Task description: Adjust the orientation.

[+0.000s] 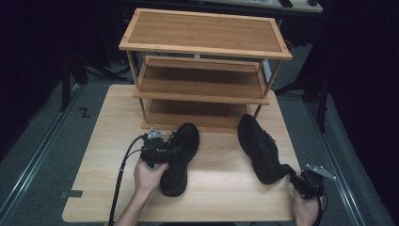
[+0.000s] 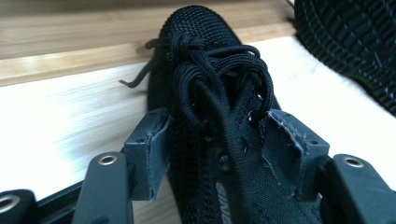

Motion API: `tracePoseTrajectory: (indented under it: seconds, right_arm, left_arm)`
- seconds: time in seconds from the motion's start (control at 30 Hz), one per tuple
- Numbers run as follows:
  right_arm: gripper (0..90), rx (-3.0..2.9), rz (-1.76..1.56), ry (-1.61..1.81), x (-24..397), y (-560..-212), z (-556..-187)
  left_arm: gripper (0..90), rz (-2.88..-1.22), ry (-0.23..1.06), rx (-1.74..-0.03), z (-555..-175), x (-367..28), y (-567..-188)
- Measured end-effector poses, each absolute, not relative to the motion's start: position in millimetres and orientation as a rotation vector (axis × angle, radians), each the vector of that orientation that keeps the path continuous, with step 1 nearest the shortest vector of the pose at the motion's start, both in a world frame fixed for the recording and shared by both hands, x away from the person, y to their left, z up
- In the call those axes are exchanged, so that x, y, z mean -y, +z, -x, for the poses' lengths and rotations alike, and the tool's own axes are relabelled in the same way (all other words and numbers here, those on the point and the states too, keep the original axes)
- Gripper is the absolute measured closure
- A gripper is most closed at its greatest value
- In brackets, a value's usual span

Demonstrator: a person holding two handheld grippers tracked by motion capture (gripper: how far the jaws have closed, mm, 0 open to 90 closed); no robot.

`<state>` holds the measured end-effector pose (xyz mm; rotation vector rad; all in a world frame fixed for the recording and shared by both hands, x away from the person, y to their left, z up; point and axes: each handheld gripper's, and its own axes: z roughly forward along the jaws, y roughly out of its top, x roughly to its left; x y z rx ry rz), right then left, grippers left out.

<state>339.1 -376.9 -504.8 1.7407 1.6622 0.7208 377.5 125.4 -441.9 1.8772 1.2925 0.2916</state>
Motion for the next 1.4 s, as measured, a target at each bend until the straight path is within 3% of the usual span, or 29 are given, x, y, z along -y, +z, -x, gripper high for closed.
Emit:
tracePoseTrajectory:
  seconds: [0.5, 1.4]
  right_arm:
    - [54.6, -1.664, -1.739, 0.721, 377, -505, -339]
    - [54.3, -1.663, -1.74, 0.72, 377, -505, -339]
  left_arm:
    - [41.8, -1.893, 0.342, -1.243, -370, -128, -440]
    - [55.5, -1.946, 0.383, -1.218, -354, -134, -431]
